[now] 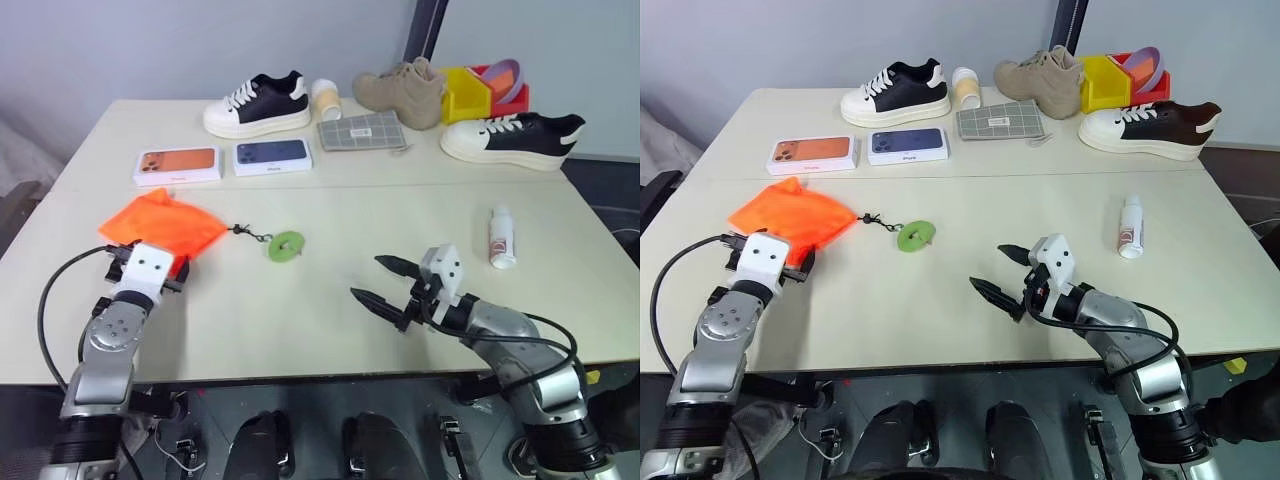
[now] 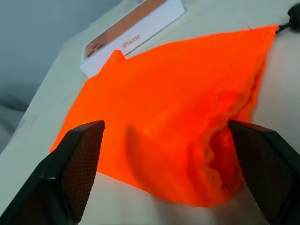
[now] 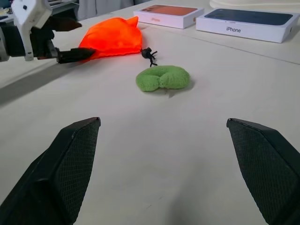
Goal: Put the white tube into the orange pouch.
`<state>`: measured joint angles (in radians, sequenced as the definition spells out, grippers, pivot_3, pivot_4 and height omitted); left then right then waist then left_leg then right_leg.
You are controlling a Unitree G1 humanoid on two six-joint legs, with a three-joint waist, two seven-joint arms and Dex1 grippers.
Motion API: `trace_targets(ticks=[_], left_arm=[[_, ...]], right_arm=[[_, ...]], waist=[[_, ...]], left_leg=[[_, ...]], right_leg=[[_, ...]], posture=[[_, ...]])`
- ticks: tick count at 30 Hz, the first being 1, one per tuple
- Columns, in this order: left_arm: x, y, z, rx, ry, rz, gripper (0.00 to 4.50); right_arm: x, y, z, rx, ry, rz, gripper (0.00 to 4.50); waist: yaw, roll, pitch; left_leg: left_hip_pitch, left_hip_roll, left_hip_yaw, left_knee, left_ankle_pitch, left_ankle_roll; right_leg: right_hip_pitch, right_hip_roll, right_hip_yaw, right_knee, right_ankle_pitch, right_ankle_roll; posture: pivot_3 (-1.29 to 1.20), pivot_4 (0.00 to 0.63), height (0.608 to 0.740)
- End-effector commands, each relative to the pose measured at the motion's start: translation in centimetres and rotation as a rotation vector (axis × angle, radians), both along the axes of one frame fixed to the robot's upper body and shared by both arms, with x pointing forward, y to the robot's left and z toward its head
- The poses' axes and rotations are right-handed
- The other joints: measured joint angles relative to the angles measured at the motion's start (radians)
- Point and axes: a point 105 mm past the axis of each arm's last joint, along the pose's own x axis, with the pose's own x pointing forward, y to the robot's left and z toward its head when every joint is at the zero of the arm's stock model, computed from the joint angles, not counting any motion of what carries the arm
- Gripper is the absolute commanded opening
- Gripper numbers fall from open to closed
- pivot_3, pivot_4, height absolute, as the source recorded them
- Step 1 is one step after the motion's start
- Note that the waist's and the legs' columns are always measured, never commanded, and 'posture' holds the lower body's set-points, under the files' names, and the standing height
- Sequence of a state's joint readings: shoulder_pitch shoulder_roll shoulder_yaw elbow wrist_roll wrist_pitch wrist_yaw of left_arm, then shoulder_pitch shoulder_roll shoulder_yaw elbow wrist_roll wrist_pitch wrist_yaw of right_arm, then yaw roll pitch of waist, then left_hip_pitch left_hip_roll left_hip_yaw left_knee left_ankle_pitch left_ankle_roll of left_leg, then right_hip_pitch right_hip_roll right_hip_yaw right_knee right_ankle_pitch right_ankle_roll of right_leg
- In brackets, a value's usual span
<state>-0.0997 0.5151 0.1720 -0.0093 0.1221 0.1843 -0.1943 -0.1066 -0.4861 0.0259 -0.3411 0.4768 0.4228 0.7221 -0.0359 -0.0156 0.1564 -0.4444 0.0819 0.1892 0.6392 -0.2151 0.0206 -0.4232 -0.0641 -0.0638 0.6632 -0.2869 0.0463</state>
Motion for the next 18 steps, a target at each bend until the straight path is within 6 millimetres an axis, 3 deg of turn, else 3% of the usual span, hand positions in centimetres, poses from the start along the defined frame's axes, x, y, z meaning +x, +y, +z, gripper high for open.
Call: trace_targets(ticks=[1,18], left_arm=[[0.4,-0.1,1.2,0.081,-0.025,-0.019,4.5],[2.1,-0.6,2.6,0.264,-0.049,-0.039,4.5]], right_arm=[[-0.3,0.1,1.2,0.021,-0.051,0.007,4.47],[-0.6,0.0,0.6,0.029,-0.045,0.0,4.47]], waist=[[0.0,0.0,0.0],[0.001,0.0,0.0]], left_leg=[[0.0,0.0,0.0,0.0,0.0,0.0],[0.0,0.0,0.0,0.0,0.0,0.0]], right_leg=[[0.0,0.0,0.0,0.0,0.0,0.0],[0.0,0.0,0.0,0.001,0.0,0.0]], posture=[[0.0,0.15,0.74],[0.0,0.15,0.74]])
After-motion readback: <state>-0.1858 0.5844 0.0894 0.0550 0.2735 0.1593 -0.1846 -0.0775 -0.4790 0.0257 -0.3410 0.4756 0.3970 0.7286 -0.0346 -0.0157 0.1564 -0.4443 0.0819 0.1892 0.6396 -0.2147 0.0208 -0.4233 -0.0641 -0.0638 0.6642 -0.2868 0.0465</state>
